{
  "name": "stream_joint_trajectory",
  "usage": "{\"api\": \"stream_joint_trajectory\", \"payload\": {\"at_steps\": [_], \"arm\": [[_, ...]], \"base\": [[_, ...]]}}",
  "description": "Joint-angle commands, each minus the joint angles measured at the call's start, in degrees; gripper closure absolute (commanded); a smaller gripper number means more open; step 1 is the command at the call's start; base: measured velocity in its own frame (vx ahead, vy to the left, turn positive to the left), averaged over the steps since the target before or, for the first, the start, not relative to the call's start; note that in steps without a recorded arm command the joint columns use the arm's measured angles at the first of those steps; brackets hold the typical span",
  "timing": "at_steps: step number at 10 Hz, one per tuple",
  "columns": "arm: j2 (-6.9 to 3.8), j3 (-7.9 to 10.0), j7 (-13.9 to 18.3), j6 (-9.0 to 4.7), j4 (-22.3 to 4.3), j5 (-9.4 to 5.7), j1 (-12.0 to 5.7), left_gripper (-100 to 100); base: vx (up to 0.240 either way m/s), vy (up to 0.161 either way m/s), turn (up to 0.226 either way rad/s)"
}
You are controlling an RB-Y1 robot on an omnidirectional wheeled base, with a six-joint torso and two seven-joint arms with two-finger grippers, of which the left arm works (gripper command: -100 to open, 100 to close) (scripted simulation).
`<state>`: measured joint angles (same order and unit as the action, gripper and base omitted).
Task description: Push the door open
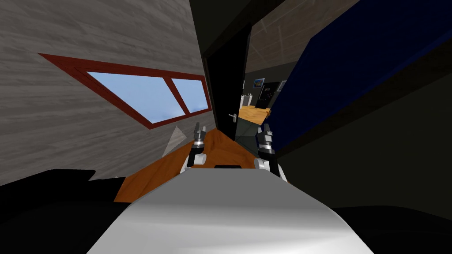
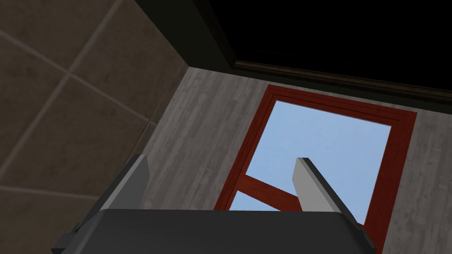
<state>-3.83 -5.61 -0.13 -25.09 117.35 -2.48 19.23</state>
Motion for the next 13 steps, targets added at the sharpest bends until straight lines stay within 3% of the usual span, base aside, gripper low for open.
{"api": "stream_joint_trajectory", "payload": {"at_steps": [1,9,10,12,13], "arm": [[-0.17,-0.44,0.13,-0.18,-2.54,-0.03,-1.4,-100],[-1.01,-2.11,1.22,-0.52,-15.84,-0.46,-9.67,-100],[-1.01,-2.11,1.22,-0.52,-16.13,-0.46,-9.67,-100],[-1.15,-2.56,1.51,-0.61,-19.29,-0.58,-11.89,-100],[-1.15,-2.56,1.51,-0.61,-19.77,-0.58,-11.89,-100]], "base": [[0.082,0.04,-0.07],[0.093,0.041,-0.087],[0.06,0.03,-0.03],[0.061,0.026,-0.072],[0.048,0.027,-0.039]]}}
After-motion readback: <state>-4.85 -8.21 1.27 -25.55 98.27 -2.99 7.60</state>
